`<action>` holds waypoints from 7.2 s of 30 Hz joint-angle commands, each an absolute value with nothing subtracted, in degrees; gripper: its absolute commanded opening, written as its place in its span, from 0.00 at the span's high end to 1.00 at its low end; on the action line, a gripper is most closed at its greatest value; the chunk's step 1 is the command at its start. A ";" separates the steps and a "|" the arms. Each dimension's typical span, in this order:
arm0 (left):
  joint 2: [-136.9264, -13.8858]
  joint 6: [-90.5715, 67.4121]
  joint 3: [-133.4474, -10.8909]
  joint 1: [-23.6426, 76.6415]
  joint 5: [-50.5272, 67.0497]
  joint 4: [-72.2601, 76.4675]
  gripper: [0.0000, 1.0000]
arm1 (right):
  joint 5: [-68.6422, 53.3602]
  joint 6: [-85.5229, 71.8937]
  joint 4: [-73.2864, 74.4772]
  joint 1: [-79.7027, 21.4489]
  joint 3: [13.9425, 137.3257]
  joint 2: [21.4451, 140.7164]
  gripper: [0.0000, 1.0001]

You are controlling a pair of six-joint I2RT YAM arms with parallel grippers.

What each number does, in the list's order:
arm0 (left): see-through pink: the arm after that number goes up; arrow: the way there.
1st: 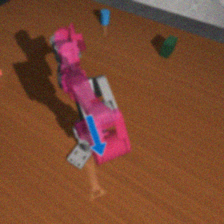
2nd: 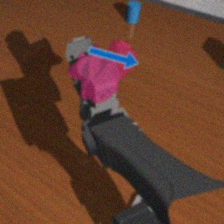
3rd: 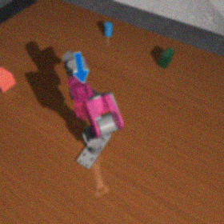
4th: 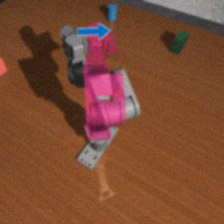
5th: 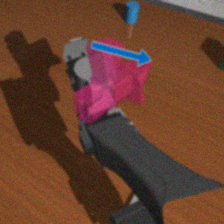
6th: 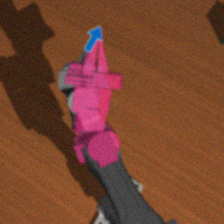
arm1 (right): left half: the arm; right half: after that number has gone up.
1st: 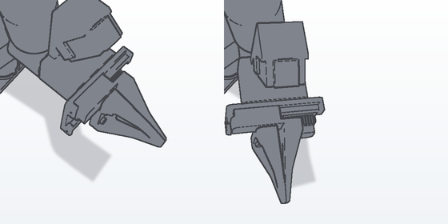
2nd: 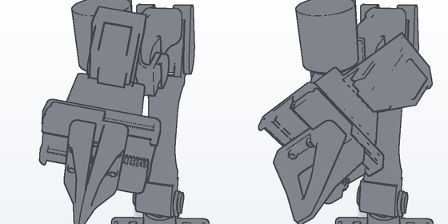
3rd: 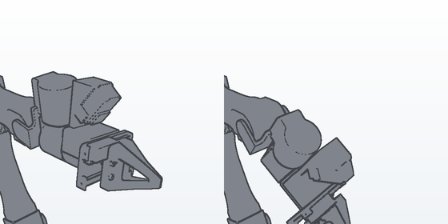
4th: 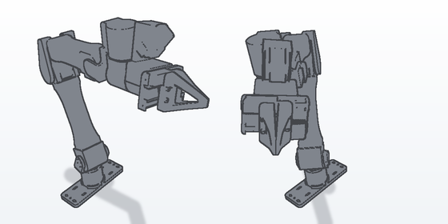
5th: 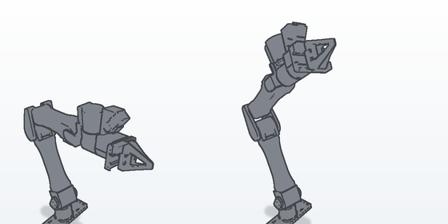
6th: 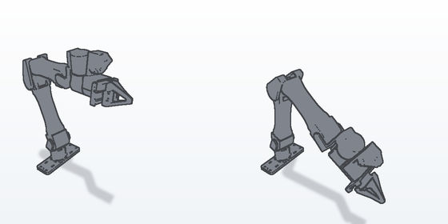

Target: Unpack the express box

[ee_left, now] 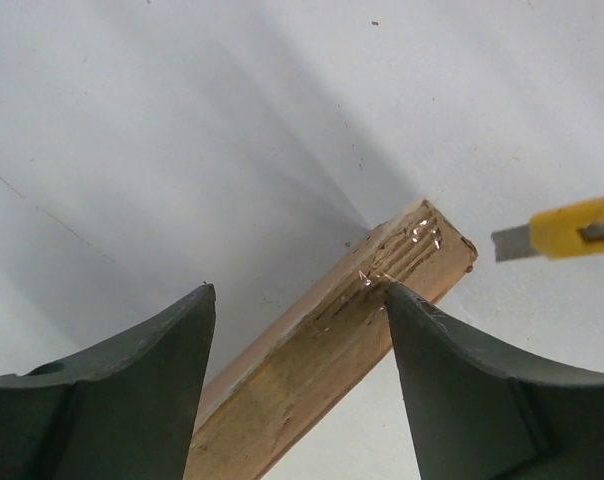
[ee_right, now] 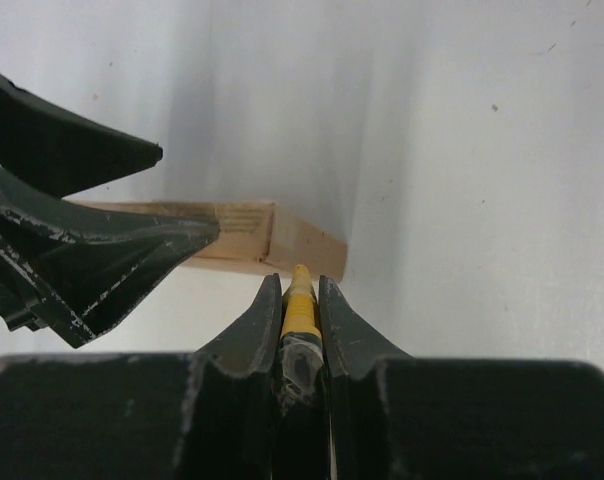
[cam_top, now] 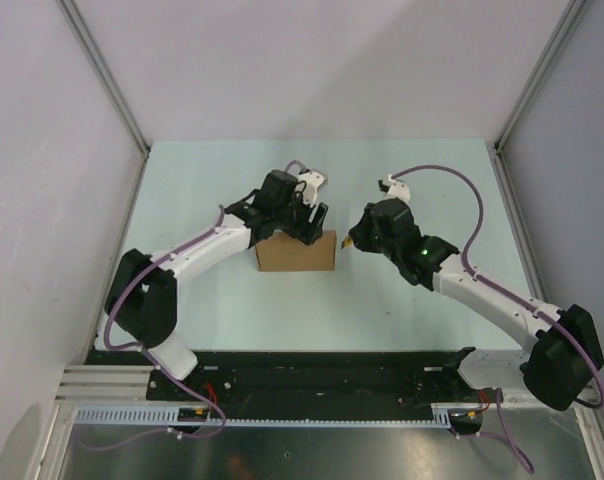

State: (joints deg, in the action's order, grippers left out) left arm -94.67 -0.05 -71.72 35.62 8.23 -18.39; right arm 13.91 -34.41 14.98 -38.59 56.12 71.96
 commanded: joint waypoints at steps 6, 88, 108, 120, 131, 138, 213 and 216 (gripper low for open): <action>-92.55 0.35 -64.78 37.62 4.83 -21.88 0.28 | 26.98 -35.95 7.47 -44.12 55.28 69.00 1.00; -105.64 -9.23 -68.82 38.50 -4.13 -30.32 0.42 | 27.33 -43.15 15.38 -49.48 57.92 71.54 1.00; -96.42 -6.86 -67.06 38.76 -1.49 -29.88 0.42 | 32.00 -38.59 15.47 -43.60 58.71 68.55 1.00; -90.36 -13.35 -68.74 37.53 -11.59 -31.10 0.18 | 5.38 -30.59 8.09 -37.36 56.78 79.26 1.00; -78.76 -28.81 -53.72 27.16 -6.76 -39.54 0.31 | -6.24 -29.80 -3.25 -35.77 56.95 87.01 1.00; -78.22 -34.45 -50.80 24.35 -10.02 -48.52 0.17 | -7.12 -29.88 -3.34 -35.24 58.36 89.73 1.00; -103.80 -21.27 -53.88 15.21 13.36 -23.99 1.00 | 3.08 -30.50 2.90 -33.40 58.89 87.54 1.00; -104.85 -21.27 -54.40 15.12 13.80 -24.96 1.00 | 3.08 -30.41 2.72 -33.49 58.97 87.71 1.00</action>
State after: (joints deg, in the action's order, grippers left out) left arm -99.42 -24.21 -56.86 16.29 21.21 -14.15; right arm 2.17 -30.00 5.19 -33.19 57.17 88.40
